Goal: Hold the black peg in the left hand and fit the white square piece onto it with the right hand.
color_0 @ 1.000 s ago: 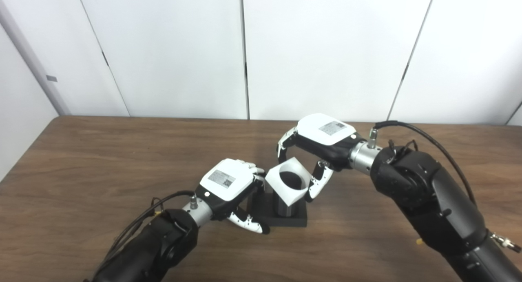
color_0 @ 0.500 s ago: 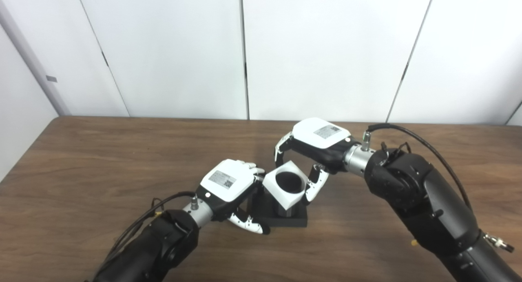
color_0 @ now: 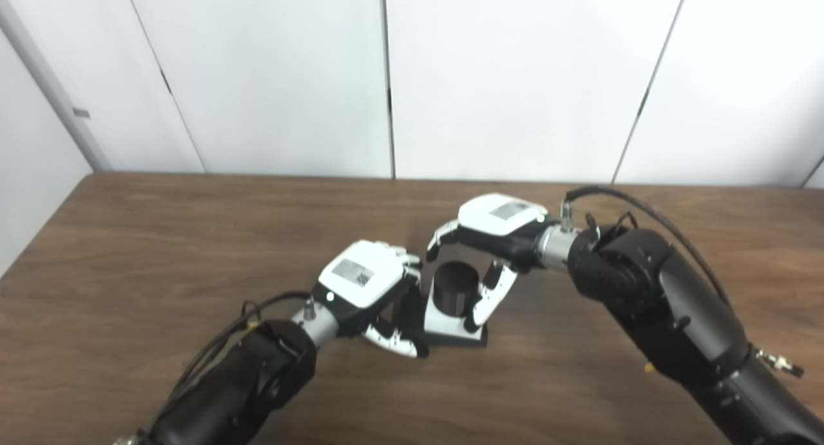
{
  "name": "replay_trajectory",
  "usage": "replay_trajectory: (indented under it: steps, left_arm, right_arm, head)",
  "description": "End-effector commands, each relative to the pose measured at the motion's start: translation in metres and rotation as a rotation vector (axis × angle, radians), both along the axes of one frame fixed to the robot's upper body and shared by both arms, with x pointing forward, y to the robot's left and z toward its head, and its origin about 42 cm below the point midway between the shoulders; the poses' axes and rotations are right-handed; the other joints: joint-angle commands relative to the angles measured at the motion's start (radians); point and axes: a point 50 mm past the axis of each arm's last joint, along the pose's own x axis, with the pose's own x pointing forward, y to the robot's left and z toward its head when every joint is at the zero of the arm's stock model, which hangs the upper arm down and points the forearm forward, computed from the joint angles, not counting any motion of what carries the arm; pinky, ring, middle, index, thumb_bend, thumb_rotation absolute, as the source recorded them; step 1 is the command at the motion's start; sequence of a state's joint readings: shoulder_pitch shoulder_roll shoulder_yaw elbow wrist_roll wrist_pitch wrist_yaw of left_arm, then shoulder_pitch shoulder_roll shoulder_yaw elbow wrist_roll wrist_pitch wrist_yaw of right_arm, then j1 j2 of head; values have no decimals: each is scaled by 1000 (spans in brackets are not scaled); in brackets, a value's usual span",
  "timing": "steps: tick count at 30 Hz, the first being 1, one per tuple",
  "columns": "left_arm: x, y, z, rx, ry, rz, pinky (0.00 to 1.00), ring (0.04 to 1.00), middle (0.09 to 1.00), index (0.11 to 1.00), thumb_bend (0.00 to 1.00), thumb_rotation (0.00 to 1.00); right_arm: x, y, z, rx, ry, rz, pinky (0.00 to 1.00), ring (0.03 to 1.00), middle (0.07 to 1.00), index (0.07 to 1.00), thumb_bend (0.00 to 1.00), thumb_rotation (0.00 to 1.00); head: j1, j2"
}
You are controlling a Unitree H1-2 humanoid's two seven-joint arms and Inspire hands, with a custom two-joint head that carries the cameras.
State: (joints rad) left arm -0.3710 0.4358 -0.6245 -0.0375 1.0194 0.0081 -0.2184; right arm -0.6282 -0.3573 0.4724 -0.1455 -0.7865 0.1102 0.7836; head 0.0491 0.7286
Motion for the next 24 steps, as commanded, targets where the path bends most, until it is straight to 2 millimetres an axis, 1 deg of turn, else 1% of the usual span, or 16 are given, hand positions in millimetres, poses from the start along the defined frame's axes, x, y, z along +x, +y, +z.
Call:
replay_trajectory:
  steps: [1, 10, 14, 19, 21, 22, 24]
  left_arm:
    - [-22, 1, -43, 137, 174, -26, 851, 859, 840, 494, 519, 84]
    - [-21, 2, -42, 139, 161, -25, 836, 843, 839, 494, 520, 83]
    - [-21, 3, -41, 136, 166, -19, 843, 842, 841, 494, 520, 83]
    - [-19, 4, -44, 140, 167, -20, 845, 843, 842, 494, 520, 83]
    - [-19, 4, -45, 143, 165, -20, 844, 841, 842, 494, 520, 83]
    - [-19, 4, -45, 143, 165, -20, 844, 840, 840, 494, 520, 84]
    - [-20, 5, -46, 142, 165, -20, 844, 842, 838, 494, 520, 83]
  right_arm:
    - [4, -2, 21, 17, -57, 2, 895, 875, 870, 778, 970, 374]
    - [6, -5, 22, 15, -61, -1, 912, 881, 872, 791, 967, 365]
    - [7, -11, 30, 20, -90, -12, 897, 880, 868, 793, 949, 359]
    - [7, -27, 45, 43, -134, -49, 877, 871, 860, 774, 898, 261]
    - [6, -36, 49, 56, -168, -78, 851, 859, 850, 755, 858, 226]
    - [5, -41, 50, 69, -187, -93, 827, 843, 837, 731, 824, 187]
    - [5, -49, 51, 88, -210, -117, 807, 823, 822, 706, 782, 143]
  head:
    - [1, 0]
    - [1, -2]
    - [-7, -4]
    - [-8, -7]
    - [-9, -10]
    - [-8, -12]
    - [-10, -13]
